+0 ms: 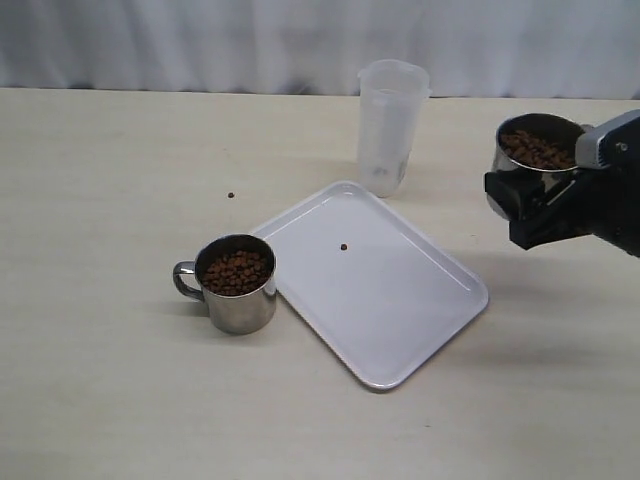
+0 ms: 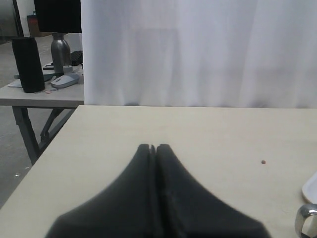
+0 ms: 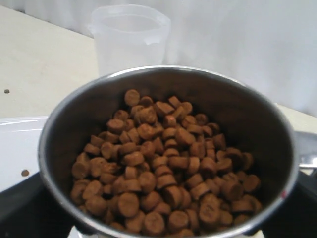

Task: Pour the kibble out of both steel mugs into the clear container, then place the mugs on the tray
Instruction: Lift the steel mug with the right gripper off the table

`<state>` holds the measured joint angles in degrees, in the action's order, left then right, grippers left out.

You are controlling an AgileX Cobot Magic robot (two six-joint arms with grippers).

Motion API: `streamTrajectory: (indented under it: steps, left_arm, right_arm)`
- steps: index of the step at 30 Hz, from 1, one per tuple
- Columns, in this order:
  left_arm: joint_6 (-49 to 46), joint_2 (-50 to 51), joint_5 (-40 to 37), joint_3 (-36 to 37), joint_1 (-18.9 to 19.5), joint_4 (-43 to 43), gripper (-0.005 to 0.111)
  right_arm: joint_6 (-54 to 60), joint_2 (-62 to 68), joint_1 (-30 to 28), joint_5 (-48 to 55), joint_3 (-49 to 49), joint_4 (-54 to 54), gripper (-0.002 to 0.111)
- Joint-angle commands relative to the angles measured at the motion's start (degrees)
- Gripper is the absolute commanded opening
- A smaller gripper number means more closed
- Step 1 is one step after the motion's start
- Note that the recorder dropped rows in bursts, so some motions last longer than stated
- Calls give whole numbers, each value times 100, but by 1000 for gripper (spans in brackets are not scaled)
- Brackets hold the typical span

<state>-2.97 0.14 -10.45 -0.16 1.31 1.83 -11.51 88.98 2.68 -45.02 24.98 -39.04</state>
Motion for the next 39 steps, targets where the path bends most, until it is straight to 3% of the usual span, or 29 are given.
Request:
streamTrajectory:
  steps: [1, 12, 14, 20, 23, 26, 34, 39]
  left_arm:
    - [8, -14, 42, 16, -31, 26, 0]
    - [8, -14, 42, 16, -31, 26, 0]
    - [8, -14, 42, 16, -31, 26, 0]
    - [8, -14, 42, 16, -31, 26, 0]
    - [8, -14, 42, 16, -31, 26, 0]
    - [8, -14, 42, 16, -31, 26, 0]
    - [8, -14, 42, 16, -31, 26, 0]
    - [8, -14, 42, 16, -31, 26, 0]
  right_arm:
    - [73, -72, 16, 69, -10, 106, 5]
    - [-488, -81, 5, 212, -10, -177, 5]
    - [-626, -81, 5, 213, 37, -557, 5]
    - [-2782, -99, 19, 1160, 691, -2953, 5]
    - [-2822, -99, 188, 1845, 775, -2842, 5]
    - [-2688, -99, 325, 2303, 898, -2372, 5]
    - [904, -99, 351, 1936, 929, 1378, 5]
    - [1387, -99, 351, 1886, 1058, 1847, 5]
